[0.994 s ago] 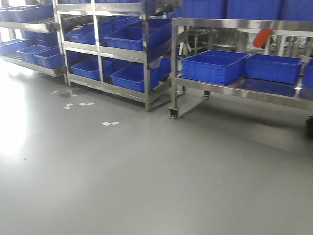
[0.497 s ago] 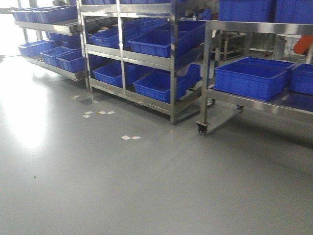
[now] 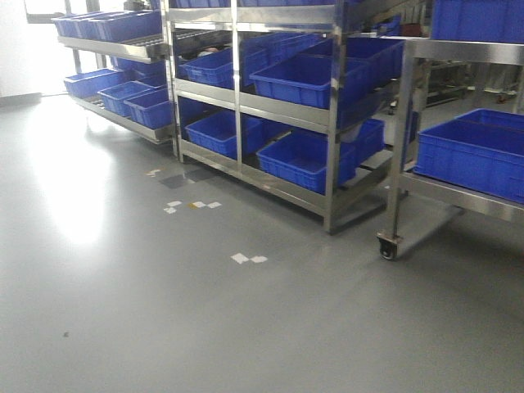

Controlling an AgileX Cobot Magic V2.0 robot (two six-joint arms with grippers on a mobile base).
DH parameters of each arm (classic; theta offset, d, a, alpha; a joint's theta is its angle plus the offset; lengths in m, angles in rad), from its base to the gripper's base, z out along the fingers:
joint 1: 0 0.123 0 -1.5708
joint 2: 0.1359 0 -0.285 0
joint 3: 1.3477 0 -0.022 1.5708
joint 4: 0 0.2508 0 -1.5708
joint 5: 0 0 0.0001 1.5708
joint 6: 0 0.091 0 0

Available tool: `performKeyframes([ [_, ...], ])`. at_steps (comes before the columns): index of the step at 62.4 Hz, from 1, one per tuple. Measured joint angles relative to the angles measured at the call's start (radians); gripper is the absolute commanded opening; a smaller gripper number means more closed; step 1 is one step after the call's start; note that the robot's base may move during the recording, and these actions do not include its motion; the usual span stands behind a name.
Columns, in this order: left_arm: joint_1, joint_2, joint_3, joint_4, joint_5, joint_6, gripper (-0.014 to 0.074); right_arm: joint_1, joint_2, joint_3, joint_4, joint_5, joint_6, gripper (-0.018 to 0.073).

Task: Move white bin to right shelf second layer
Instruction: 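Drive past the blue crate shelves holding the bin in the right gripper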

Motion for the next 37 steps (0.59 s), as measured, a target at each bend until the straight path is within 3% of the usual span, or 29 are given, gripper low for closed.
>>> performKeyframes([
  [37, 0.000, 0.000, 0.000, 0.000, 0.000, 0.000, 0.0085, 0.000, 0.000, 0.000, 0.000, 0.000, 0.000, 0.0056],
])
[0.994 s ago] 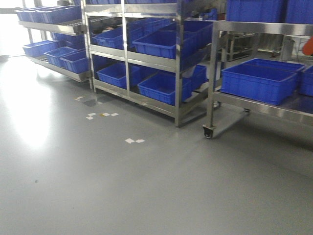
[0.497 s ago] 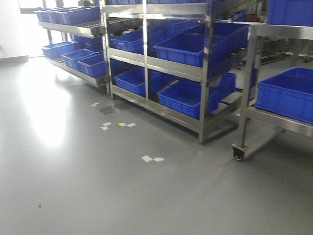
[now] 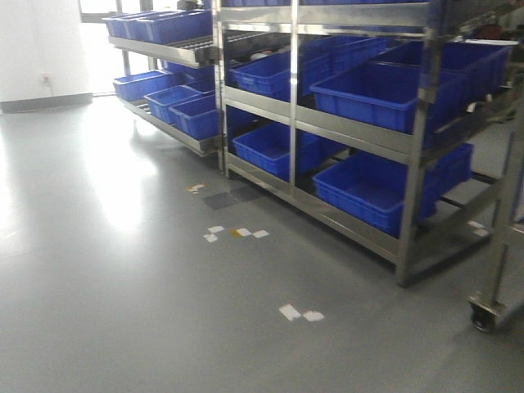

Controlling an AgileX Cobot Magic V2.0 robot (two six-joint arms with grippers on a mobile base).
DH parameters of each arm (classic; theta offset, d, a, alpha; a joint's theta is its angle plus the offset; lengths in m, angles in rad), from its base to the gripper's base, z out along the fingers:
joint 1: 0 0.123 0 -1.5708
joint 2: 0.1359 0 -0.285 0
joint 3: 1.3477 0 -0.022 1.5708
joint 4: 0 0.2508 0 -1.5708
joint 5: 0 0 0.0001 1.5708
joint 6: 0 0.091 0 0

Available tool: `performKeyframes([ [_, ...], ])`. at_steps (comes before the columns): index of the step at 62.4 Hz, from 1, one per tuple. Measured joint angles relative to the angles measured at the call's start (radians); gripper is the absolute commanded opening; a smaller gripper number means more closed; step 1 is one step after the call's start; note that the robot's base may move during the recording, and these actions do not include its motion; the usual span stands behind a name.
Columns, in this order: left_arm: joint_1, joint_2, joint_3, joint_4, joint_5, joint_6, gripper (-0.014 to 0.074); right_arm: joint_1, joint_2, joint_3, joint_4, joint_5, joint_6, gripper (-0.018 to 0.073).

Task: Move white bin to right shelf second layer
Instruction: 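Drive past the blue crate shelves holding the bin in the right gripper, then turn toward the windows and continue driving with the bin held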

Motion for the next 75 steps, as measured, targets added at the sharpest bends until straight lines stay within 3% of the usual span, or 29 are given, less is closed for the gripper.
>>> performKeyframes([
  [75, 0.000, 0.000, 0.000, 0.000, 0.000, 0.000, 0.0085, 0.000, 0.000, 0.000, 0.000, 0.000, 0.000, 0.0056],
])
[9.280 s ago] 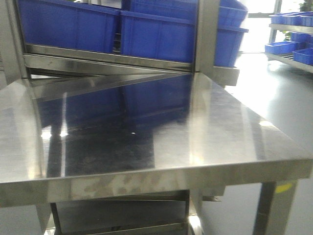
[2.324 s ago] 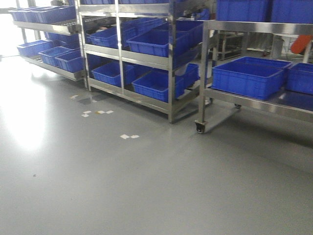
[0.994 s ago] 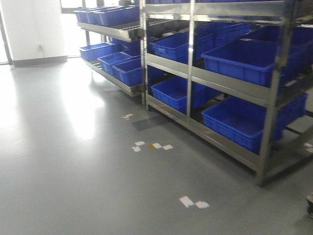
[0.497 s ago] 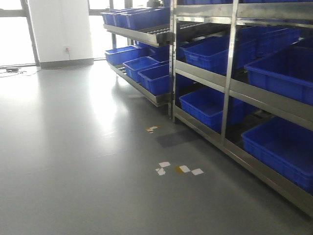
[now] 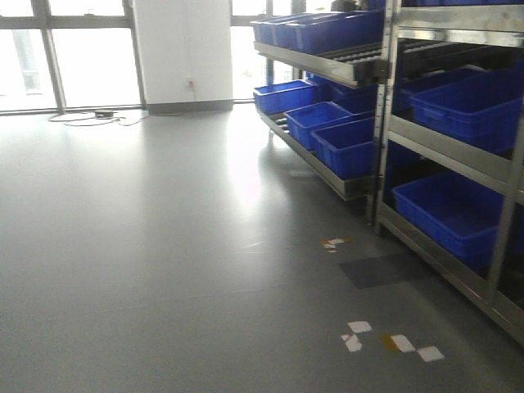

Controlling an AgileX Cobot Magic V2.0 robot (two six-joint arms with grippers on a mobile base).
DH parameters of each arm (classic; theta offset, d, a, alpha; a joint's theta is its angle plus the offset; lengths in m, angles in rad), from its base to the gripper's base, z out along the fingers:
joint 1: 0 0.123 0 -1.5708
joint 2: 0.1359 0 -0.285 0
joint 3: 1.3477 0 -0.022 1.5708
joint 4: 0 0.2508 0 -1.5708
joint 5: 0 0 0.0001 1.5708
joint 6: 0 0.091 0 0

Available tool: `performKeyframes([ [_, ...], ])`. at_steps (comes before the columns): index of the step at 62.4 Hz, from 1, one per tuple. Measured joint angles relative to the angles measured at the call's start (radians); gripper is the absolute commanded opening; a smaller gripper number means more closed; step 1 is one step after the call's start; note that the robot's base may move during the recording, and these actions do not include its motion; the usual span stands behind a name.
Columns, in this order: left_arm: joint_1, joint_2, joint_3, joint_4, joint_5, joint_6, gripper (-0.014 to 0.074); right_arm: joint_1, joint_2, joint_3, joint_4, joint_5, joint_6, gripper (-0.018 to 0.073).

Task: Move white bin to right shelf second layer
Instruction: 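Turn toward the windows and continue driving with the bin held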

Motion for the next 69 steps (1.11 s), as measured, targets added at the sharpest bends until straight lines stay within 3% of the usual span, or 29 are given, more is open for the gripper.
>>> performKeyframes([
  [69, 0.000, 0.000, 0.000, 0.000, 0.000, 0.000, 0.0085, 0.000, 0.000, 0.000, 0.000, 0.000, 0.000, 0.0056],
])
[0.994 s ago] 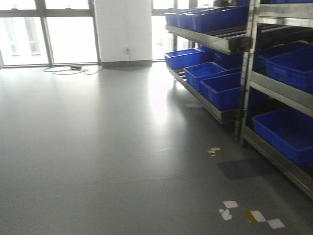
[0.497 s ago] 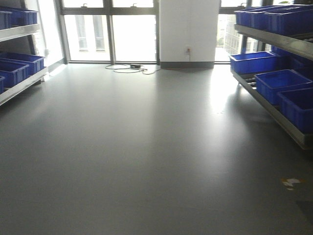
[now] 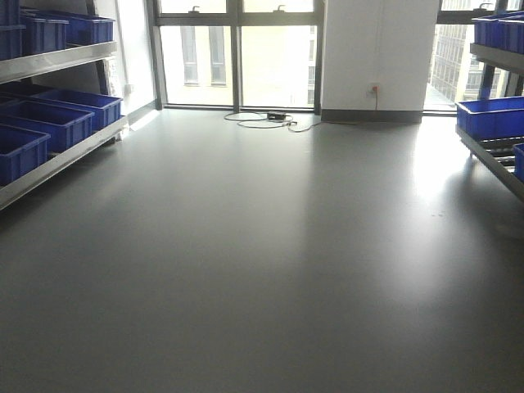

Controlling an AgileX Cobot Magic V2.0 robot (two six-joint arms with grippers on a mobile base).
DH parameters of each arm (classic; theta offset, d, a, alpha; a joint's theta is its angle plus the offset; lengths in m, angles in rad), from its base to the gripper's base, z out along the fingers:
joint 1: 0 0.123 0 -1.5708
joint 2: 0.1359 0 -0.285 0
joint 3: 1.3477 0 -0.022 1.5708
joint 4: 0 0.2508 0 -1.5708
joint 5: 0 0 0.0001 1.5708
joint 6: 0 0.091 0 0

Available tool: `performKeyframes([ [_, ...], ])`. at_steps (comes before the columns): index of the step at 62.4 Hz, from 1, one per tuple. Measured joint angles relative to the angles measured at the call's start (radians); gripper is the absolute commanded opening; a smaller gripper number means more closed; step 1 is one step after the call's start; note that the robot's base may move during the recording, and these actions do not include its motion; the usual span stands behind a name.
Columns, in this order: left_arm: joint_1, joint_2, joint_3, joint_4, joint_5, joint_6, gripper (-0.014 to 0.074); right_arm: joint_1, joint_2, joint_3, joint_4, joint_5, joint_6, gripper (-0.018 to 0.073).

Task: Move white bin to right shelf second layer
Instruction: 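Turn toward the windows and continue driving with the bin held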

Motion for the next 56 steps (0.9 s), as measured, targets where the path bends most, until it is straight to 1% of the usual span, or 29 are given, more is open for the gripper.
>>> performKeyframes([
  [56, 0.000, 0.000, 0.000, 0.000, 0.000, 0.000, 0.0085, 0.000, 0.000, 0.000, 0.000, 0.000, 0.000, 0.0056],
])
